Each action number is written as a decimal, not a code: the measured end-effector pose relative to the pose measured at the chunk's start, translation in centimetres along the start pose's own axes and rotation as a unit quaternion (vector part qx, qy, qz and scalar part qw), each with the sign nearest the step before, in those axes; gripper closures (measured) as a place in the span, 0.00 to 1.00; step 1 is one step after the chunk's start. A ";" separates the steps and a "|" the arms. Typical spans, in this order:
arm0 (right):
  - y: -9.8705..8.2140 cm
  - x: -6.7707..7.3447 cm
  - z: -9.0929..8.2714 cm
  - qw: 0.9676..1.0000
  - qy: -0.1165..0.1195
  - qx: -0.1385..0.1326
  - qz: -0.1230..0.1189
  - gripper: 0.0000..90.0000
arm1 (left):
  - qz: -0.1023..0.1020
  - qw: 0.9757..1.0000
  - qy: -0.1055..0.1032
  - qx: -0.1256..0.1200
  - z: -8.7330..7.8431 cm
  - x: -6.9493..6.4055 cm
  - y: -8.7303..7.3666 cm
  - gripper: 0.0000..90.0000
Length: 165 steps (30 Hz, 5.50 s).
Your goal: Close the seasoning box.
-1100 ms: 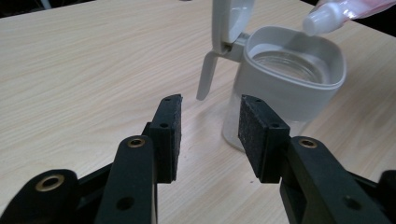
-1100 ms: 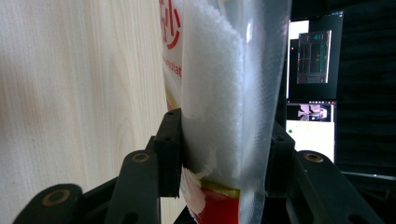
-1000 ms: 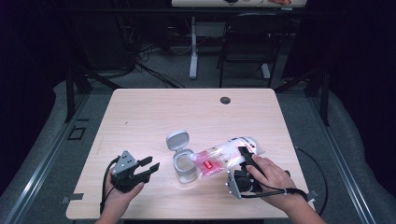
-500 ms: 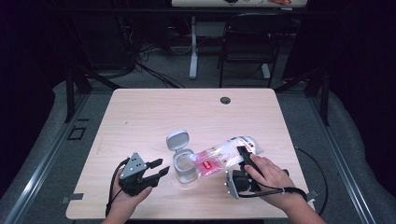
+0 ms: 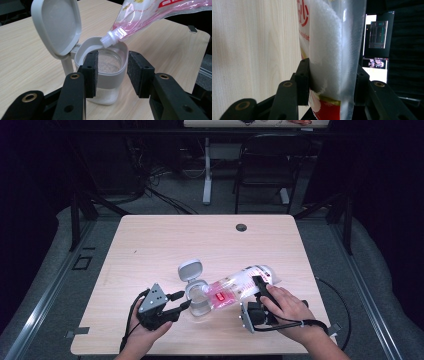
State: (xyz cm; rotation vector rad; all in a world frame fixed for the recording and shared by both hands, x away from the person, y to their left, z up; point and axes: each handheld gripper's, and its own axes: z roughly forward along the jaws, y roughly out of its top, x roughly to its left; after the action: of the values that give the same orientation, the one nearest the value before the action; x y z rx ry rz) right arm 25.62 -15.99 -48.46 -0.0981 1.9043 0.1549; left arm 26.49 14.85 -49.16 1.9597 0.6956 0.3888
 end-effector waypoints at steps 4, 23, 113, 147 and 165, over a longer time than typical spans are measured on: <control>0.1 -0.1 0.0 1.000 0.003 0.003 0.002 0.66 | 0.008 1.000 -0.002 0.002 0.1 -0.4 0.3 0.68; 0.1 -0.1 0.1 1.000 0.008 0.002 -0.001 0.66 | 0.039 0.999 -0.006 0.005 1.5 -1.6 1.2 0.68; 2.7 -2.1 -0.8 1.000 0.016 -0.004 -0.013 0.75 | 0.068 0.998 0.009 0.005 3.2 -2.3 2.2 0.99; 3.1 -3.0 -1.5 1.000 0.019 -0.005 -0.008 0.78 | 0.051 0.999 -0.013 0.004 3.2 -2.0 2.4 0.99; 3.4 -3.6 -1.7 1.000 0.018 -0.004 -0.011 0.80 | 0.042 0.999 -0.016 0.001 3.2 -1.8 2.4 0.99</control>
State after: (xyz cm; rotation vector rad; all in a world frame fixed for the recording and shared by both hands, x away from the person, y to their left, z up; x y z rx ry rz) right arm 24.73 -12.91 -44.27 -0.1269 1.9377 0.1467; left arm 27.55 10.64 -48.52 1.9969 0.5947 0.4080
